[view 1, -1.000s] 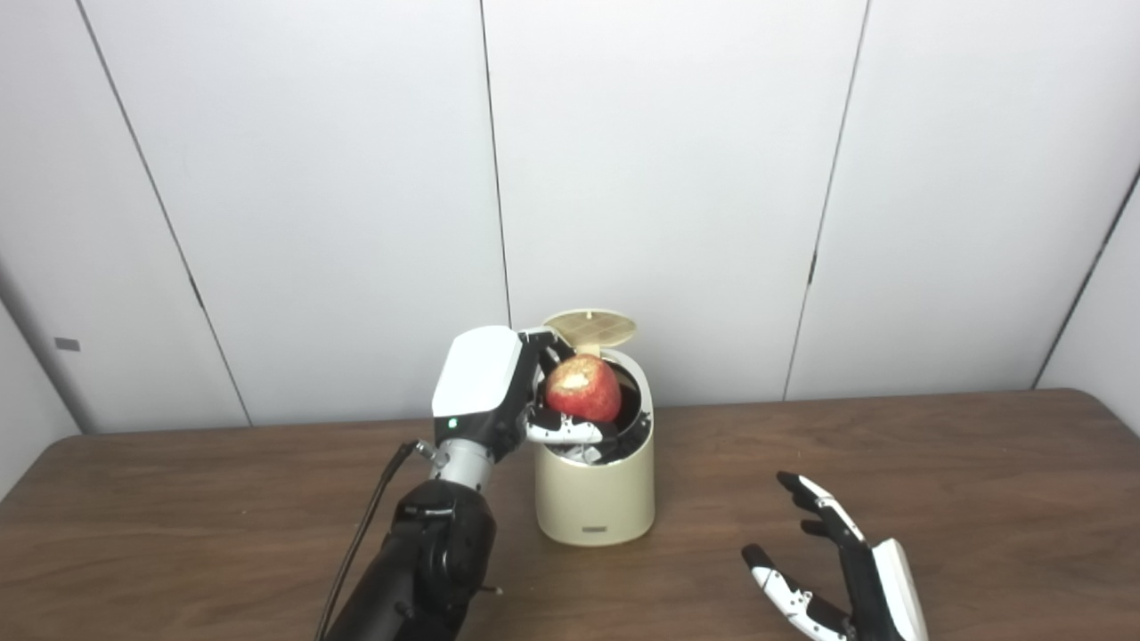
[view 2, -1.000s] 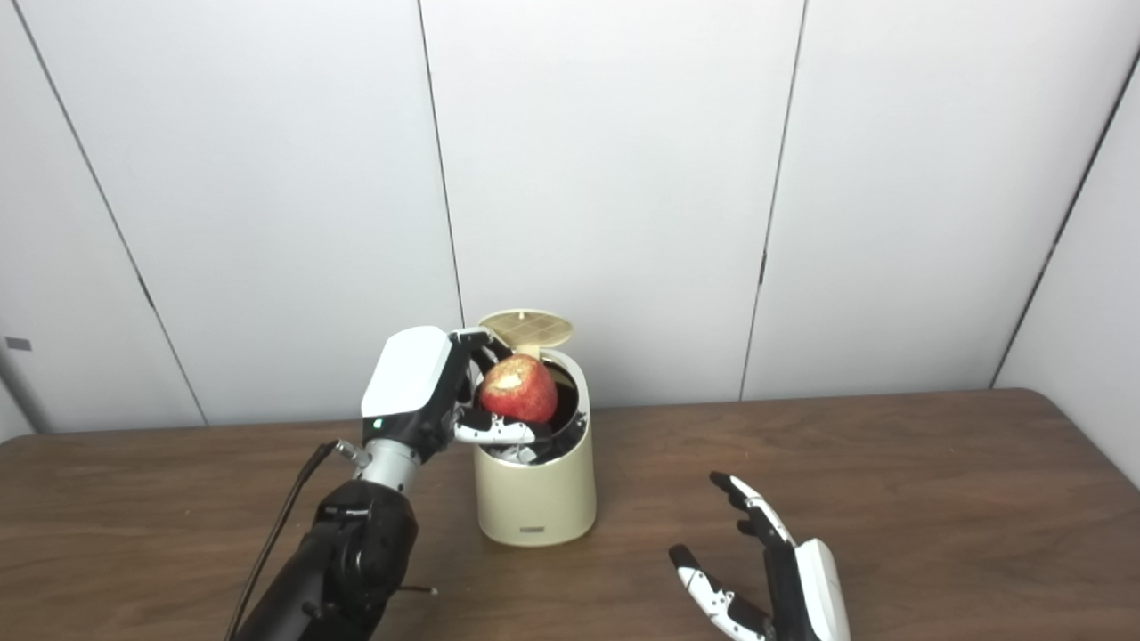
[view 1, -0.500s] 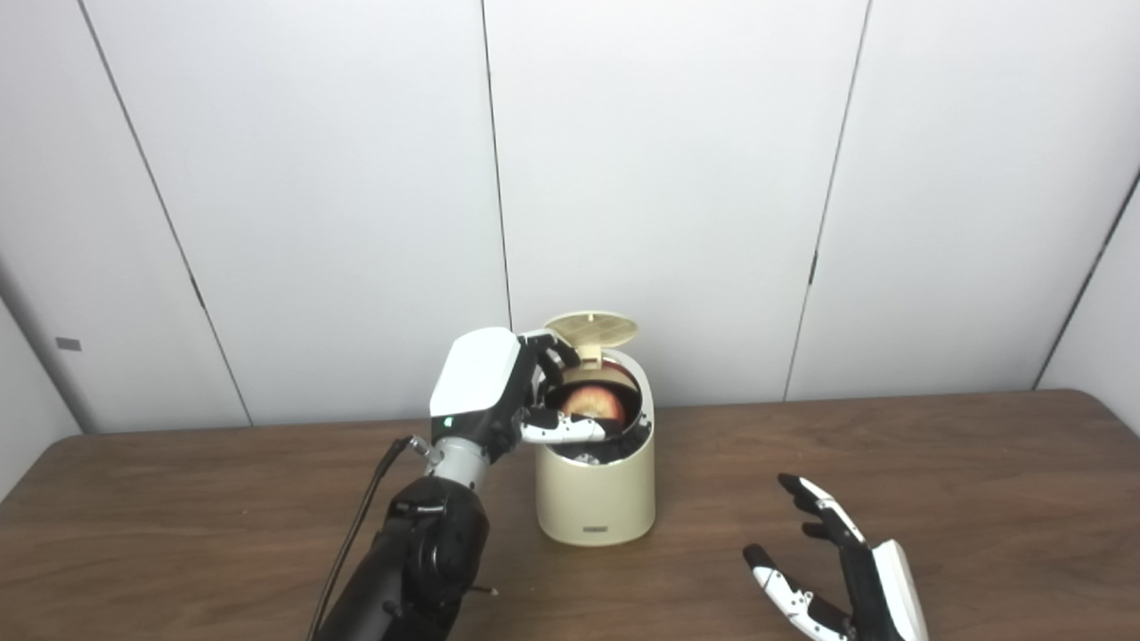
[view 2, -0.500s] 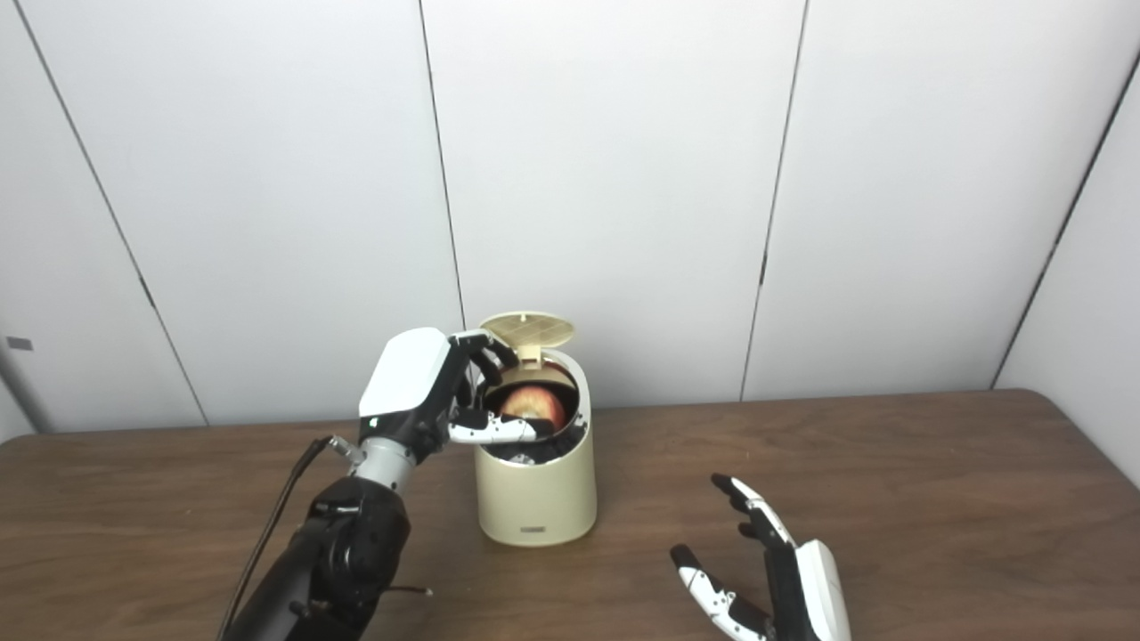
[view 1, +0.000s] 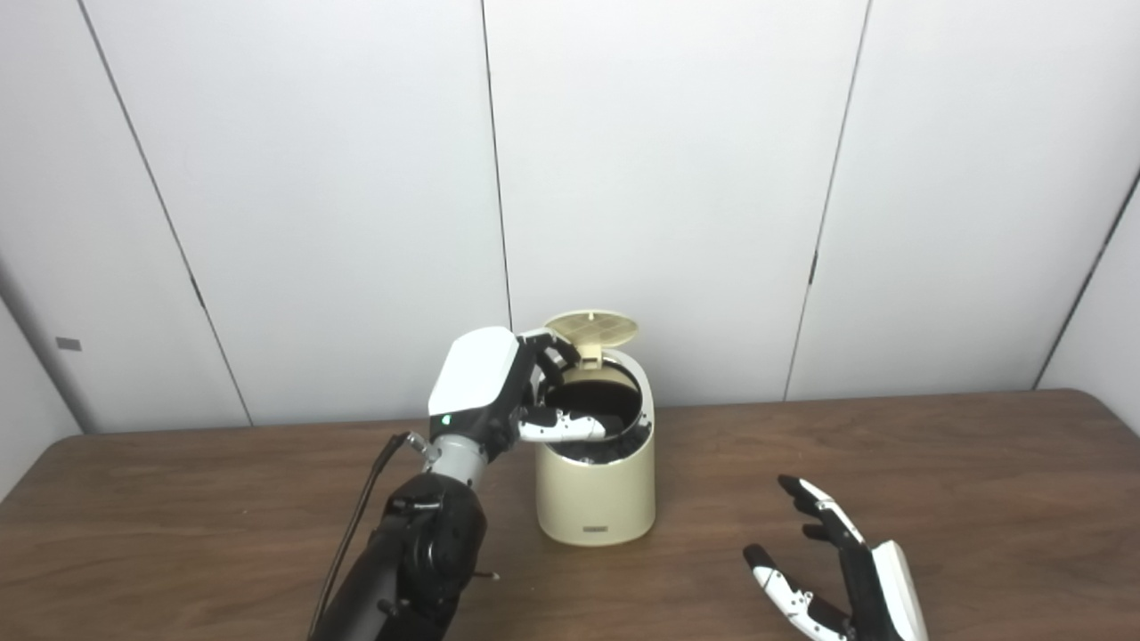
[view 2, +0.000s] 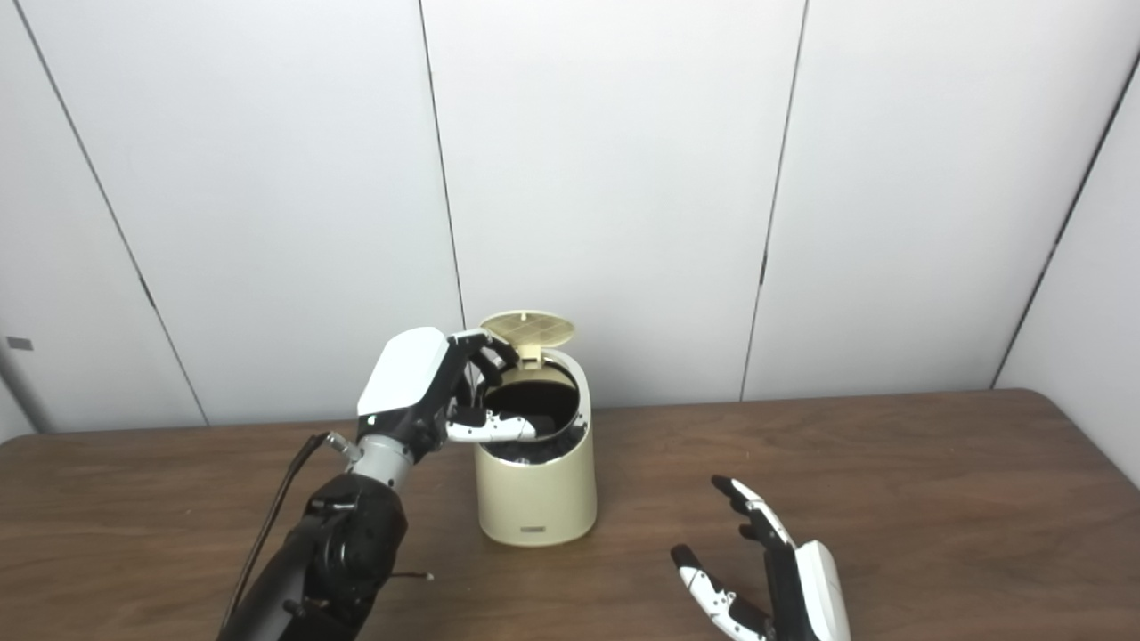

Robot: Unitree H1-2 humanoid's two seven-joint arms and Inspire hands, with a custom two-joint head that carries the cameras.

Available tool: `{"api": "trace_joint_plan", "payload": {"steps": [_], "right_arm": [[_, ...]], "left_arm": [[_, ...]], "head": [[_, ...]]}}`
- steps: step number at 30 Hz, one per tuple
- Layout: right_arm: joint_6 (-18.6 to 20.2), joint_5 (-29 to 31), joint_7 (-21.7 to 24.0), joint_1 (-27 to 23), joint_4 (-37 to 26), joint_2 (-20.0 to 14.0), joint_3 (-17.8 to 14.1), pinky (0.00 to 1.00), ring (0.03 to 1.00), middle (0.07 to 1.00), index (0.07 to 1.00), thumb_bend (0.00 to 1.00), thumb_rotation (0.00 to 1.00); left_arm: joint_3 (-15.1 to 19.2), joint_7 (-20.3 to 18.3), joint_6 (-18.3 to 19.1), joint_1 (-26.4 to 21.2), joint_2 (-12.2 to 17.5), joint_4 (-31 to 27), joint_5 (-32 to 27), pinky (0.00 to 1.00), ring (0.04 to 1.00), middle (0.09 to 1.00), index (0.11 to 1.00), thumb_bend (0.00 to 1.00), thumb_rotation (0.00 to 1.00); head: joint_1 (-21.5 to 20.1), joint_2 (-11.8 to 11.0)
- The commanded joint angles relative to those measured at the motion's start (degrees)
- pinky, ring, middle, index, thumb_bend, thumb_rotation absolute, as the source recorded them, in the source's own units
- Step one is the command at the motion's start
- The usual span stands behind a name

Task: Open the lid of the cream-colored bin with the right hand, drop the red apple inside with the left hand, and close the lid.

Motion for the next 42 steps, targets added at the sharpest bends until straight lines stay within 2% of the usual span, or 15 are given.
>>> {"api": "trace_joint_plan", "payload": {"steps": [1,7,9,10,11,13,20,23,29,31,36,37,38,39,42], "right_arm": [[-0.9,0.1,-0.5,0.8,0.6,0.9,0.6,0.74,0.829,0.84,0.827,0.25,0.46],[-1.0,0.0,-0.6,0.7,0.7,0.8,0.6,0.74,0.827,0.838,0.824,0.25,0.47],[-1.1,0.3,-0.4,0.7,0.7,0.8,0.6,0.74,0.83,0.84,0.827,0.25,0.47],[-1.1,0.3,-0.4,0.7,0.7,0.8,0.6,0.74,0.83,0.84,0.827,0.25,0.47],[-1.0,0.3,-0.4,0.7,0.7,0.8,0.6,0.74,0.83,0.84,0.828,0.25,0.47],[-0.6,0.2,-0.4,0.7,0.6,0.8,0.5,0.74,0.829,0.839,0.825,0.25,0.47],[-0.9,0.6,-0.3,0.6,0.8,0.4,0.4,0.74,0.827,0.839,0.827,0.24,0.45],[-1.1,0.9,-0.4,0.6,0.8,0.3,0.3,0.74,0.828,0.84,0.827,0.25,0.44],[-2.5,0.8,-1.1,0.5,0.6,-0.1,0.3,0.75,0.835,0.846,0.83,0.26,0.49],[-3.3,0.7,-1.5,0.4,0.4,-0.3,0.3,0.75,0.835,0.844,0.828,0.25,0.5],[-5.8,0.1,-2.8,0.0,-0.1,-1.2,-0.1,0.76,0.834,0.84,0.823,0.23,0.49],[-6.2,0.0,-2.9,-0.1,-0.4,-1.3,-0.2,0.76,0.833,0.84,0.824,0.23,0.51],[-6.3,0.2,-2.8,0.0,-1.0,-1.4,-0.4,0.77,0.835,0.841,0.825,0.22,0.54],[-6.5,0.6,-2.6,0.0,-1.6,-1.5,-0.6,0.78,0.837,0.842,0.826,0.22,0.58],[-8.8,2.4,-2.5,-0.1,-2.6,-2.0,-1.3,0.79,0.841,0.842,0.825,0.2,0.59]], "left_arm": [[0.3,1.1,0.3,-1.8,0.5,-0.8,0.7,0.42,0.545,0.626,0.646,1.0,0.51],[1.0,4.8,-3.8,-1.0,0.1,-0.5,-0.9,0.34,0.452,0.547,0.573,1.0,0.47],[3.5,5.1,-6.7,-0.2,-1.3,-0.8,-6.8,0.3,0.405,0.489,0.529,0.98,0.33],[4.7,5.0,-7.7,0.1,-1.9,-1.0,-9.4,0.3,0.387,0.461,0.507,0.75,0.2],[6.4,4.8,-9.1,0.6,-2.7,-1.3,-12.8,0.29,0.376,0.443,0.493,0.62,0.11],[8.5,4.6,-11.1,1.4,-3.2,-1.8,-16.8,0.3,0.399,0.46,0.519,0.53,0.03],[11.4,3.9,-14.0,4.5,-2.3,-6.0,-21.1,0.27,0.393,0.464,0.536,0.5,0.0],[12.8,3.2,-17.8,6.3,-2.3,-7.3,-25.7,0.29,0.399,0.467,0.533,0.5,0.0],[15.1,3.1,-26.2,10.8,-2.1,-9.8,-31.7,0.32,0.385,0.463,0.519,0.5,0.0],[15.9,2.7,-26.3,12.3,-2.5,-11.0,-33.8,0.36,0.414,0.468,0.493,0.49,0.06],[17.4,1.8,-26.8,17.5,-3.9,-12.3,-39.3,0.4,0.496,0.541,0.493,0.48,0.08],[17.5,1.6,-27.1,18.3,-3.9,-12.4,-39.9,0.42,0.52,0.561,0.546,0.35,0.32],[17.7,1.4,-27.7,19.1,-3.8,-12.3,-40.5,0.43,0.538,0.576,0.578,0.29,0.47],[17.8,1.3,-28.2,19.7,-3.7,-12.2,-40.8,0.45,0.559,0.593,0.606,0.24,0.57],[18.4,1.4,-28.7,21.0,-3.8,-12.0,-41.0,0.48,0.584,0.615,0.63,0.23,0.64]], "head": [[-0.1,0.1],[-0.1,0.0],[-0.1,0.0],[-0.1,0.0],[-0.1,0.1],[0.2,0.1],[0.6,-0.2],[0.7,0.0],[0.9,0.1],[1.0,0.2],[0.8,-0.1],[0.8,-0.1],[0.9,-0.1],[0.9,0.1],[0.8,0.2]]}}
